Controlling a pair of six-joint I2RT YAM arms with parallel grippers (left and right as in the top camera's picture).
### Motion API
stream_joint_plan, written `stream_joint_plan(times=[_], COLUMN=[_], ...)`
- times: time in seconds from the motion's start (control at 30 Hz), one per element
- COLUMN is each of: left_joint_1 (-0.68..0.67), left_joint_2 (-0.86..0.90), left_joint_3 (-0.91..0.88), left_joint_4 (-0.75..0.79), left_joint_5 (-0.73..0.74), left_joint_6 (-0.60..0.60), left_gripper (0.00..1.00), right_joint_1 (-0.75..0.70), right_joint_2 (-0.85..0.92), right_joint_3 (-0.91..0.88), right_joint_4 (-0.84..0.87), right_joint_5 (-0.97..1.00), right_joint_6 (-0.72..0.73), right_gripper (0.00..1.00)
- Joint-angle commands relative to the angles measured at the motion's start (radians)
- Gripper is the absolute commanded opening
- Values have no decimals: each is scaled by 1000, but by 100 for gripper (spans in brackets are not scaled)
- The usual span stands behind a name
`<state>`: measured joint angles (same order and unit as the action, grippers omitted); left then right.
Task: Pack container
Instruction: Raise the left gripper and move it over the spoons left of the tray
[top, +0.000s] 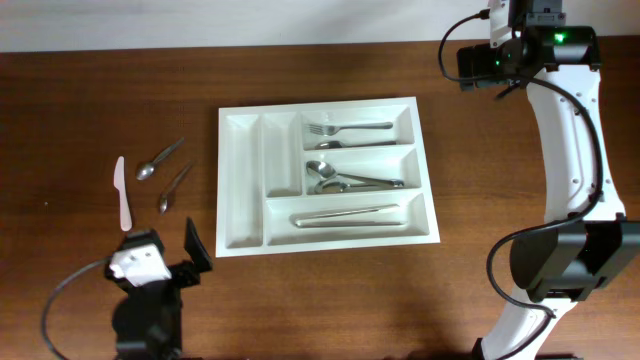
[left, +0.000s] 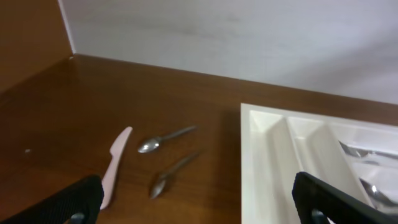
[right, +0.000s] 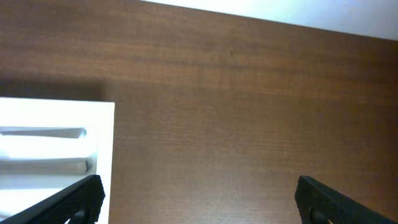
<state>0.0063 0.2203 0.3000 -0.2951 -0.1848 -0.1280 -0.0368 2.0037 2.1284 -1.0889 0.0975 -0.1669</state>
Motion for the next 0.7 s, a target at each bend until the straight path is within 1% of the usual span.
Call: stream_joint_plan(times=[0.0,0.07,0.1,0.2,0.23,0.33,0.37,0.47,0.57,0.67], left_joint_1=[65,105,137,188,206,226,227,226,225,225], left_joint_2=[224,346,447,649,757,959,1035,1196,1305,1378], left_joint_3=[195,290,377,568,661,818,869,964,995,995], left_joint_4=[-32,-74,-122,-259,-326,-403,-405,-365,-272,-255], left_joint_5=[-48,-48,-38,9,12,11,12,12,13,35], left_joint_6=[-36,-19,-19,15,59,209,281,417,402,403], left_gripper=[99,99,99,99,99,99,99,99,99,99], right_joint_1=[-1,-1,-1,-1,-1,-1,-1,-1,-1,-1], right_joint_2=[-8,-8,-8,-8,-8,-8,-8,-8,-8,-8], right_joint_3=[19,19,19,19,19,19,19,19,19,19], right_joint_4=[1,1,1,1,1,1,1,1,1,1], right_joint_5=[8,8,8,8,8,8,8,8,8,8], right_joint_6=[8,8,8,8,8,8,8,8,8,8], right_gripper=[99,99,99,99,99,99,99,99,99,99])
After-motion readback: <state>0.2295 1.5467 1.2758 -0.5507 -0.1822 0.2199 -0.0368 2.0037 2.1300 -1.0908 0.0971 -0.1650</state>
